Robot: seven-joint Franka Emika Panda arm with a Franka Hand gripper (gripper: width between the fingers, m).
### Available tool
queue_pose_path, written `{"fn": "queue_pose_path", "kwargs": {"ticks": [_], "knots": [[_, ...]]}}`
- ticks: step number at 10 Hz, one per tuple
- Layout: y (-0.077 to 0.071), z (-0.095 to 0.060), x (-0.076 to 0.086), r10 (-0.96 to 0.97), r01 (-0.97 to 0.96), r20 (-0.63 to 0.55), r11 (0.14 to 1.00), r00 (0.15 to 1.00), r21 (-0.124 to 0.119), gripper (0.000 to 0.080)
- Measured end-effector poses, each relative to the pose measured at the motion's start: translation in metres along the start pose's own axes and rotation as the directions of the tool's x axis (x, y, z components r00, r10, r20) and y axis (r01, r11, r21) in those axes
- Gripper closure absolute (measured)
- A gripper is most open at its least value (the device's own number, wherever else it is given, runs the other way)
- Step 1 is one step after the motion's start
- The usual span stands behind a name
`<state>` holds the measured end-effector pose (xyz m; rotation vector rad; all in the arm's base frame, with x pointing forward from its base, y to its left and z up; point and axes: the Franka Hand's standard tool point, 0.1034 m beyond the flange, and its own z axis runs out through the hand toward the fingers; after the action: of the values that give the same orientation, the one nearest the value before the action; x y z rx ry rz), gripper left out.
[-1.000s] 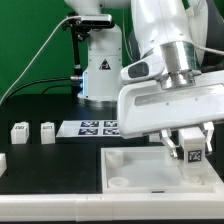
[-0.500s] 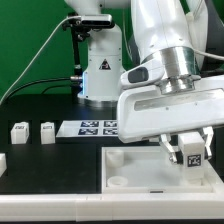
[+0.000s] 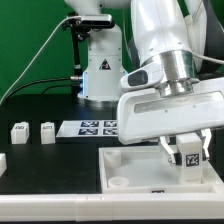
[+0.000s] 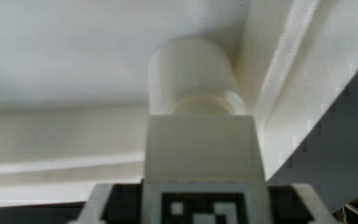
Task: Assemble one leg
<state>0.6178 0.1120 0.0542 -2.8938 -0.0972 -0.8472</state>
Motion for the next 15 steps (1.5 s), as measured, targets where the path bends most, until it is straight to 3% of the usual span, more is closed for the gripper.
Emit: {"fn": "queue_pose_path", "kwargs": {"ticks": [1,2,3,4,7,9,12,14,15], "knots": [[0.000,0.000,-0.001,0.000,0.000,0.003,1.000,1.000,0.000,0.0264],[0.000,0.000,-0.001,0.000,0.000,0.004,1.000,1.000,0.001,0.0264],[0.000,0.000,-0.001,0.000,0.000,0.004,1.000,1.000,0.001,0.0186],[0.000,0.001,-0.001,0.000,0.000,0.004,1.000,1.000,0.001,0.0157],[0.002,-0.003,0.000,0.010,-0.010,0.027,1.000,1.000,0.002,0.0152],[-0.002,-0.019,0.011,0.007,-0.008,0.034,1.000,0.999,0.008,0.0150],[-0.006,-0.016,0.008,0.006,-0.009,0.107,1.000,0.994,0.027,0.0150],[-0.013,-0.017,0.002,0.002,-0.017,0.248,0.998,0.969,0.060,0.0150],[-0.016,-0.020,-0.001,0.049,-0.077,0.367,0.995,0.929,0.063,0.0150]]}}
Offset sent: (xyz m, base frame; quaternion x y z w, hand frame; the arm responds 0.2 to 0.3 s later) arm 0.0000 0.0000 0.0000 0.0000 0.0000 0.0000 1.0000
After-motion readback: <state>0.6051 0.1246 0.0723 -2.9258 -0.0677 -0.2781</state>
